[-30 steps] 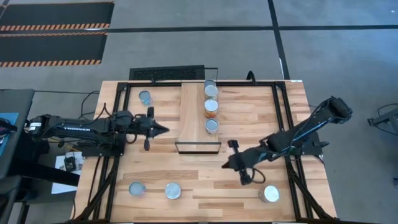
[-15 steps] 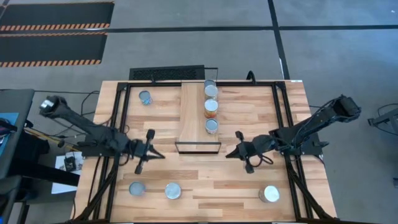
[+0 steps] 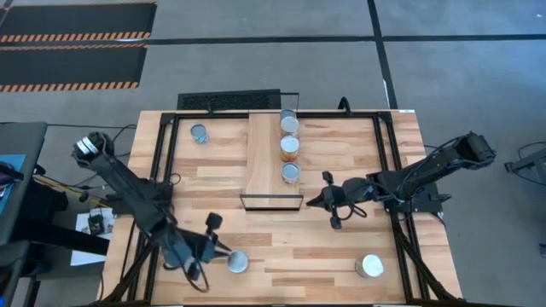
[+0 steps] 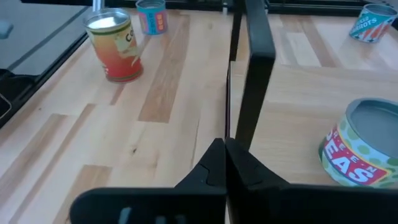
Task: Pick and place cans onto a shelf
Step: Put the large orange can on the shelf aligned with the other orange can
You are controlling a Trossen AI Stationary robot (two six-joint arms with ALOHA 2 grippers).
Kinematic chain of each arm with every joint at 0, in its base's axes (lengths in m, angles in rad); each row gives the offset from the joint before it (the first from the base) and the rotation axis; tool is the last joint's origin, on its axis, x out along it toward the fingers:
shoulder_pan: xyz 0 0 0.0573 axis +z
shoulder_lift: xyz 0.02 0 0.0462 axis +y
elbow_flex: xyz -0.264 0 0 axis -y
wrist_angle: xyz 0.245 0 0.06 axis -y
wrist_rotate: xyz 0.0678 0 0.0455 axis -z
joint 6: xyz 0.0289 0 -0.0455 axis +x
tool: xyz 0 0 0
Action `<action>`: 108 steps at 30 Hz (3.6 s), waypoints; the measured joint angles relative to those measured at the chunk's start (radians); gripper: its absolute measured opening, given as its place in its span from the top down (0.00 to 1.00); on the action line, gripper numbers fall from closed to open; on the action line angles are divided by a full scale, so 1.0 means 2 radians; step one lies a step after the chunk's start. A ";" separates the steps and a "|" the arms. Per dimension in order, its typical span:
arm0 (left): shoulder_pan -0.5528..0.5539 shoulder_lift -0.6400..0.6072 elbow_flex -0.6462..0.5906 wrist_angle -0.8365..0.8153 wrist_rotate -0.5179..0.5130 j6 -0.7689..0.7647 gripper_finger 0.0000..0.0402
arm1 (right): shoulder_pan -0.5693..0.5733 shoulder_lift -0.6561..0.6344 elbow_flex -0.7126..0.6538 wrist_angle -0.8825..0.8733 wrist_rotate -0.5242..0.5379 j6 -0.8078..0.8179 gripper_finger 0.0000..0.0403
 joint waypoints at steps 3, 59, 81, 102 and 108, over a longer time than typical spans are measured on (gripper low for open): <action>-0.010 0.052 0.052 -0.057 0.000 -0.012 0.81 | 0.001 0.000 0.000 -0.003 0.000 0.000 0.98; -0.020 0.204 0.193 -0.242 0.029 -0.061 0.93 | 0.008 0.000 0.000 -0.003 0.000 -0.005 0.98; 0.130 0.002 0.325 -0.356 -0.108 0.028 1.00 | 0.008 0.000 0.000 -0.004 0.014 -0.015 0.98; 0.521 0.027 0.130 -0.131 0.172 0.176 1.00 | 0.005 0.000 0.000 0.024 0.013 -0.033 0.98; 0.524 0.084 0.133 -0.118 0.173 0.182 1.00 | 0.004 0.000 0.000 0.024 0.012 -0.039 0.98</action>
